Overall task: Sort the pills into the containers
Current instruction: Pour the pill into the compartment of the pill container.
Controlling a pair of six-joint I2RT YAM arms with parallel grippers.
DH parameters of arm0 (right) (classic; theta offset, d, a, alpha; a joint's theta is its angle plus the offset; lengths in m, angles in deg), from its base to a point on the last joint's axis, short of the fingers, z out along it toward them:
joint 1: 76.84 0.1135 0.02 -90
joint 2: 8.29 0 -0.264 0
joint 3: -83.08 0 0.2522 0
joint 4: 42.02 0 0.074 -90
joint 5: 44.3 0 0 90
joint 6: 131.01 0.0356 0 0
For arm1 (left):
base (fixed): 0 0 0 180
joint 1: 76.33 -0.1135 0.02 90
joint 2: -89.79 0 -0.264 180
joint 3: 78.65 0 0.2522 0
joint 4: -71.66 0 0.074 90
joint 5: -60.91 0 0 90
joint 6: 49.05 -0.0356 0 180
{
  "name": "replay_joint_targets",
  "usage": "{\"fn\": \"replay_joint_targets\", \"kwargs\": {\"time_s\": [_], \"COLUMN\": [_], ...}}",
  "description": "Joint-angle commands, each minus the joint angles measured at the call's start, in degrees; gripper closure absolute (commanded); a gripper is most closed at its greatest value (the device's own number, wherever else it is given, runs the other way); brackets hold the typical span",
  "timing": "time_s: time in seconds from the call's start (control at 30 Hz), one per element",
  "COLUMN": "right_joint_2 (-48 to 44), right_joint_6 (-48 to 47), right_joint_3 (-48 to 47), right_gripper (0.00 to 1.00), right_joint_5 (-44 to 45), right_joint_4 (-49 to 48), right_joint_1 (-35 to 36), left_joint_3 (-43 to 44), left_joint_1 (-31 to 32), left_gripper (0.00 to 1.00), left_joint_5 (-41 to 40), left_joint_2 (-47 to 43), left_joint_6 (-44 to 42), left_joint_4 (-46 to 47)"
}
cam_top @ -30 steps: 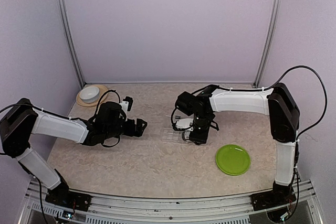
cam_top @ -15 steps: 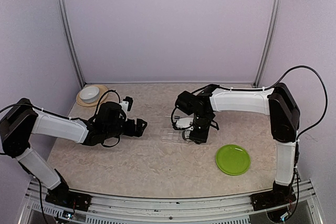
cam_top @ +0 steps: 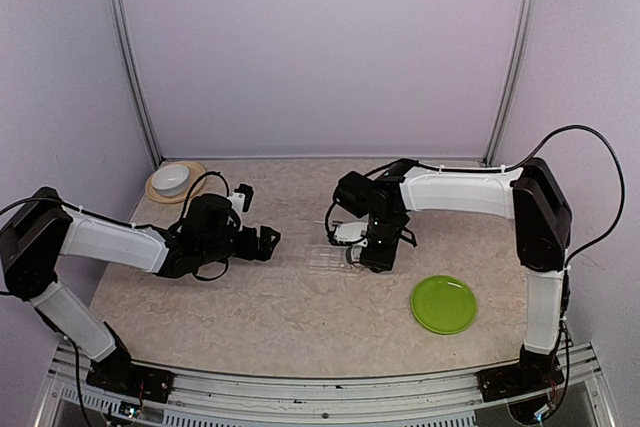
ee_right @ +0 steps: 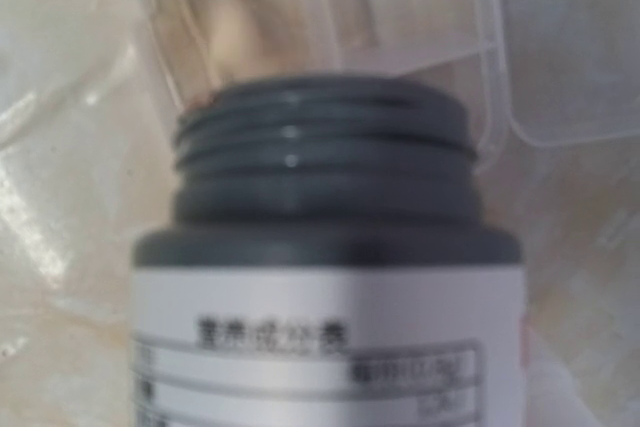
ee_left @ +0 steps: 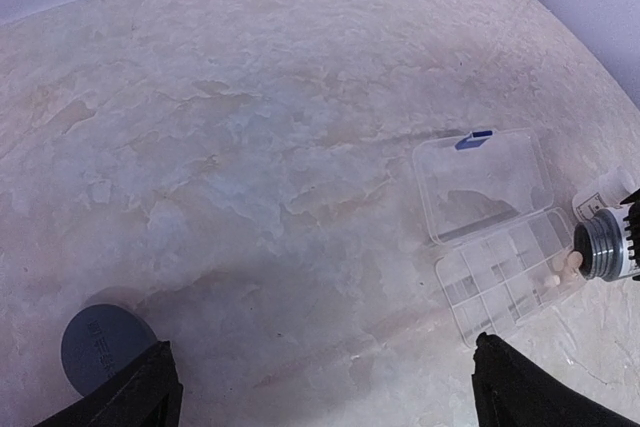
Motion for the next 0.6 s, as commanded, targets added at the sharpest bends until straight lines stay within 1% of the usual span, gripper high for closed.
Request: {"fn": "replay_joint_targets", "kwargs": {"time_s": [0.0, 0.57], "right_joint_2": [-2.8, -3.5], "right_joint_6": [0.3, 0.4], "right_joint_3": [-0.4, 0.8], "right_gripper": [1.0, 1.0], "right_joint_5": [0.4, 0.1], "right_joint_4": [0.6, 0.4], "right_joint_1": [0.3, 0.3], "left_joint_3": [0.4, 0.4], "left_joint_1": [0.3, 0.4], "left_gripper": [0.01, 0.01], "left_joint_5": [0.0, -0.2], "left_joint_2": [-0.3, -0.3], "left_joint_6": [0.7, 0.6], "left_joint_4": [0.6, 0.5]}}
